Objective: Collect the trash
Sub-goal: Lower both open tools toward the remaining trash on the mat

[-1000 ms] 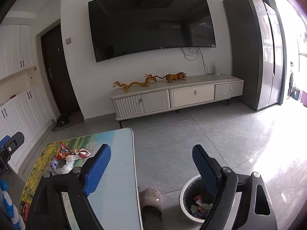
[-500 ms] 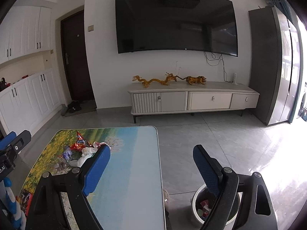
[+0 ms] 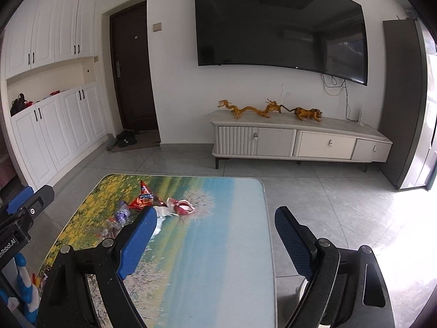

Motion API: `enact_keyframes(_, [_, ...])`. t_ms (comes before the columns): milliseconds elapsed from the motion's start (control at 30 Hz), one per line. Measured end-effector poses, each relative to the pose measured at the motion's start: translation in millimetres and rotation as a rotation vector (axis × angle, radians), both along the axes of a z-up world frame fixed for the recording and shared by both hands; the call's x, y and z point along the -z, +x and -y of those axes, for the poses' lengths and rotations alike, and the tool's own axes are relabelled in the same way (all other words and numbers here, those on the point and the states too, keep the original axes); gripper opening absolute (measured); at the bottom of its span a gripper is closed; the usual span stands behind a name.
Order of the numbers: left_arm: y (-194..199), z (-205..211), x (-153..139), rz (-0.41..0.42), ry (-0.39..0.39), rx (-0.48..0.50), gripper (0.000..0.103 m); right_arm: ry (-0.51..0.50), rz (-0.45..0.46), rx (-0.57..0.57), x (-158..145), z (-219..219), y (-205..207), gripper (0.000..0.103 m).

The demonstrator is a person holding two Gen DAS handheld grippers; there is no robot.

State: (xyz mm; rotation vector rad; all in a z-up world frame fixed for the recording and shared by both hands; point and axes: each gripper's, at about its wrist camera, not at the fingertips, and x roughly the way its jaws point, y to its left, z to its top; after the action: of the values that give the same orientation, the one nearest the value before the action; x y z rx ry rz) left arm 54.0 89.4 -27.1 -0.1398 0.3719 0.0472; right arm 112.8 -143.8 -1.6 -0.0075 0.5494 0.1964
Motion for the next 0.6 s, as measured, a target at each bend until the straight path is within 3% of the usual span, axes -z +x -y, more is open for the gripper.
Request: enact_keyframes(600, [29.9,-30.5,29.6,-0.086,-0.020,-0.006,0.089,-0.015,-0.076,-0.059,27.9,-50.8,32.9,0.088])
